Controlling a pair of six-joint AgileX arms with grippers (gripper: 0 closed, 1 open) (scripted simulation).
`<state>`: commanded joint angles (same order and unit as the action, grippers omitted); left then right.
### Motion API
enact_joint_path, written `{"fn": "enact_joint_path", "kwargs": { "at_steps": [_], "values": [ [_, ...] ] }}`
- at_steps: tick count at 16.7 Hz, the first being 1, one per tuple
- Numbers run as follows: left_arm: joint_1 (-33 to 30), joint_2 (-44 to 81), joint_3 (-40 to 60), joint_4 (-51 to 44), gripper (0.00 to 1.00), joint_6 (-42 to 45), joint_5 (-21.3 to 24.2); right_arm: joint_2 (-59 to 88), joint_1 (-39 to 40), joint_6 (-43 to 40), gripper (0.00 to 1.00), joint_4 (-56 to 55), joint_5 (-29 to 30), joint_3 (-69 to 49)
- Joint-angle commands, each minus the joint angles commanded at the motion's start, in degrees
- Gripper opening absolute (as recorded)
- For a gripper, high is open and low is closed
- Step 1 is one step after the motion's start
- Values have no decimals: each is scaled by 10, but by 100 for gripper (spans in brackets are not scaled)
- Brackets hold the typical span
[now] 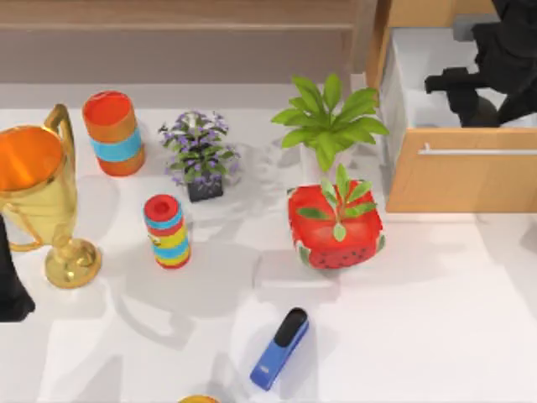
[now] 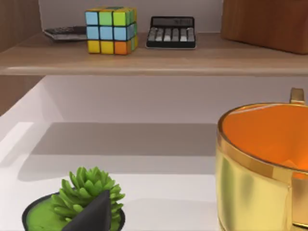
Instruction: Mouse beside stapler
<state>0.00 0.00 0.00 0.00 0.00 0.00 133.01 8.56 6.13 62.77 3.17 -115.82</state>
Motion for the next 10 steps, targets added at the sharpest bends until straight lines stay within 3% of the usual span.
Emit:
{"fn": "enact_joint_path", "kwargs": {
  "at_steps": [10],
  "values": [
    [0, 0, 0, 0, 100, 0, 0, -257, 76, 137, 0, -77, 85, 152]
  ]
}}
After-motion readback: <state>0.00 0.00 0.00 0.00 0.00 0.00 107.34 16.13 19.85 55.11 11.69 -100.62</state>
